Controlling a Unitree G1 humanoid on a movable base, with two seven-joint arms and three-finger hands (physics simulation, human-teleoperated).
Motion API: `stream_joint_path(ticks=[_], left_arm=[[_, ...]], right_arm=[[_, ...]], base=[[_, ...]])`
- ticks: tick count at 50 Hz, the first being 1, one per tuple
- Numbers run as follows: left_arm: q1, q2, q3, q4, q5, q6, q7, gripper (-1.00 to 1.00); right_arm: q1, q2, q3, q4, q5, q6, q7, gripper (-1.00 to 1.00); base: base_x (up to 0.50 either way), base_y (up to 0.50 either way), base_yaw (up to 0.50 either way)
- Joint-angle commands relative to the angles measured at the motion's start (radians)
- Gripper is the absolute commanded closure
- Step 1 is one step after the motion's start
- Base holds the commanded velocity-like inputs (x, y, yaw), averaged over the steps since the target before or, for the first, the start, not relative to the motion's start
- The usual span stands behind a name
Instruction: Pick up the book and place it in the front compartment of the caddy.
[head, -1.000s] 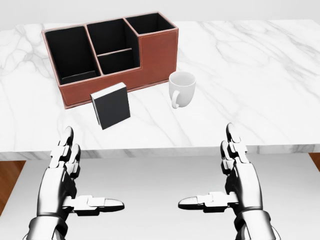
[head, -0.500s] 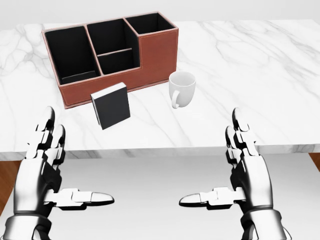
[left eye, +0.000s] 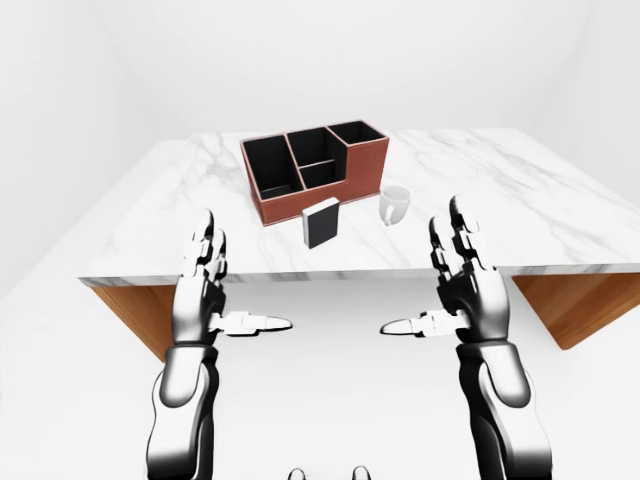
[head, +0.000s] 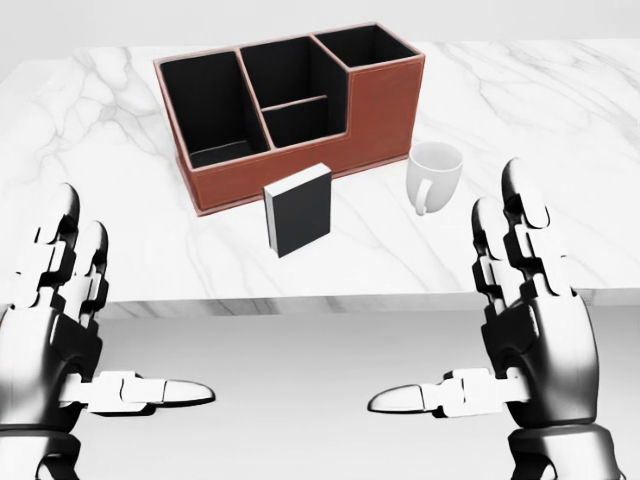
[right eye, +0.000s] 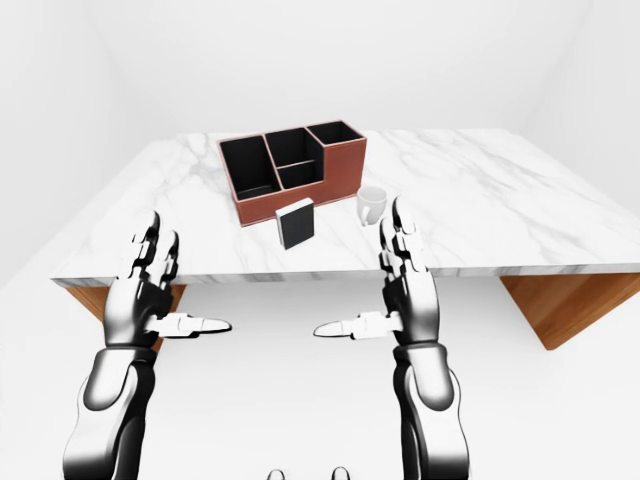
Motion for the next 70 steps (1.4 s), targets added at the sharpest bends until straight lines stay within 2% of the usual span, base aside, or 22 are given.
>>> stream_joint_path(ticks=[1,14,21,29,70], left_arm=[[0.004,0.001,0.009,-0.041,-0.005,0.0,-0.005,-1.0],[0.001,0.002,0.012,-0.052,-0.005,0.0,-0.008,-1.0],[0.001,0.003,0.019,-0.068,-0.009,0.0,-0.009,-1.0],[0.003,0.002,0.018,-0.066,-0.007,0.0,-0.01,-1.0],[0.003,0.005,0.039,-0.128,-0.024,0.0,-0.019,-1.0]], right_arm=[[0.007,0.001,0.0,-0.064,0.011,0.0,0.0,-1.0],[0.006,-0.001,0.009,-0.07,-0.006,0.0,-0.001,-1.0],[0.0,-0.005,0.029,-0.05,-0.071,0.0,-0.012,-1.0],[0.015,0.003,0.015,-0.089,-0.021,0.0,0.018,-1.0],[0.02,0.001,0.02,-0.116,-0.018,0.0,0.019,-1.0]], base=[[0.0,0.5,0.0],[0.0,0.47,0.0],[0.0,0.01,0.0],[0.03,0.0,0.0],[0.5,0.0,0.0]])
